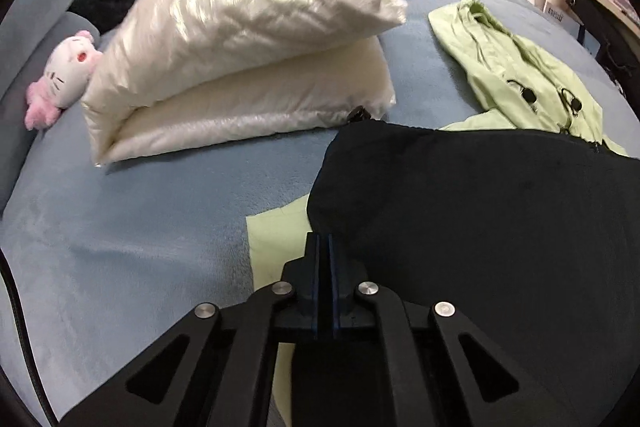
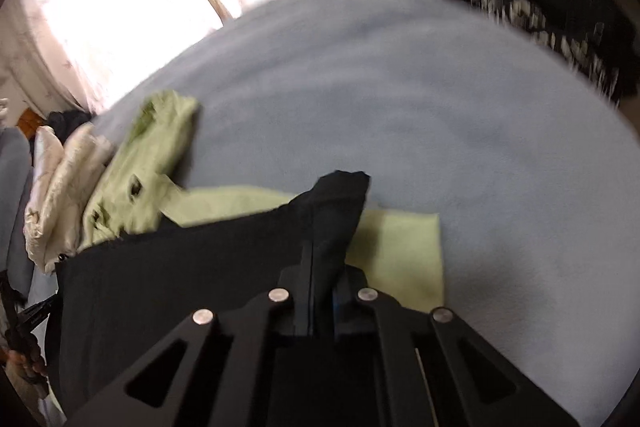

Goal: Fold large clothes

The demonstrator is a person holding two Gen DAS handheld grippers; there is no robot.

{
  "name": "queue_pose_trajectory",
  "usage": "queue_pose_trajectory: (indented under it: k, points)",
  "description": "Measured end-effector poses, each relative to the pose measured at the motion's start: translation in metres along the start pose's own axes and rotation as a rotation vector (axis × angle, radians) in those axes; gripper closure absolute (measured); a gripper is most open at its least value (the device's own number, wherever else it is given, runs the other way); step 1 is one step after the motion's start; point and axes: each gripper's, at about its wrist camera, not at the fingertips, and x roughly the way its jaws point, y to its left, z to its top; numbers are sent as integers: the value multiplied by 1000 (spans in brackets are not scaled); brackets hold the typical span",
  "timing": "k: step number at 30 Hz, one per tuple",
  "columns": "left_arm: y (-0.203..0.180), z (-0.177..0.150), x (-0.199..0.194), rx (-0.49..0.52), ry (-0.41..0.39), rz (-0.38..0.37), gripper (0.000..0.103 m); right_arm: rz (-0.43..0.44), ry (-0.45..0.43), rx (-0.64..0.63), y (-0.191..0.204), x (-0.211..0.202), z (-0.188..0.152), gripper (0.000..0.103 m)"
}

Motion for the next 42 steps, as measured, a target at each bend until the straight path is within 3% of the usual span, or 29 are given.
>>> queue_pose_trajectory:
  k: [3, 8, 10, 17, 21, 24, 27, 33, 37, 39, 42]
  points:
    - [1, -11, -3, -21, -9, 34, 102, 6, -94, -7, 2, -17, 6, 99]
    - [0, -24, -4, -35, -33, 103, 102, -92, 46, -14, 5, 37, 5, 98]
    - [-4, -25, -3, -24, -40, 135, 102, -127, 60, -27, 6, 48, 1, 97]
    - [9, -30, -3, -105, -51, 219, 103, -157, -69, -97, 21, 27, 6, 97]
    - [19, -29, -7, -141, -28, 198, 103, -189, 60, -80, 18, 48, 9, 92]
    - [12, -26, -25, -95, -57, 212, 102, -187, 73, -31, 15, 39, 10, 87]
    - [-2, -25, -51, -59, -90, 145, 98, -183, 51, -14, 18, 14, 7, 74]
    - [-85, -42, -100, 159, -80, -154, 96, -100, -29, -147, 54, -54, -21, 69]
    - [-162, -69, -107, 285, -13, -345, 95, 107, 84, -189, 82, -71, -52, 69]
    - [-189, -79, -98, 324, 25, -377, 95, 184, 178, -244, 101, -66, -77, 69]
    - [-216, -85, -81, 363, 17, -324, 95, 225, 260, -340, 124, -52, -107, 68]
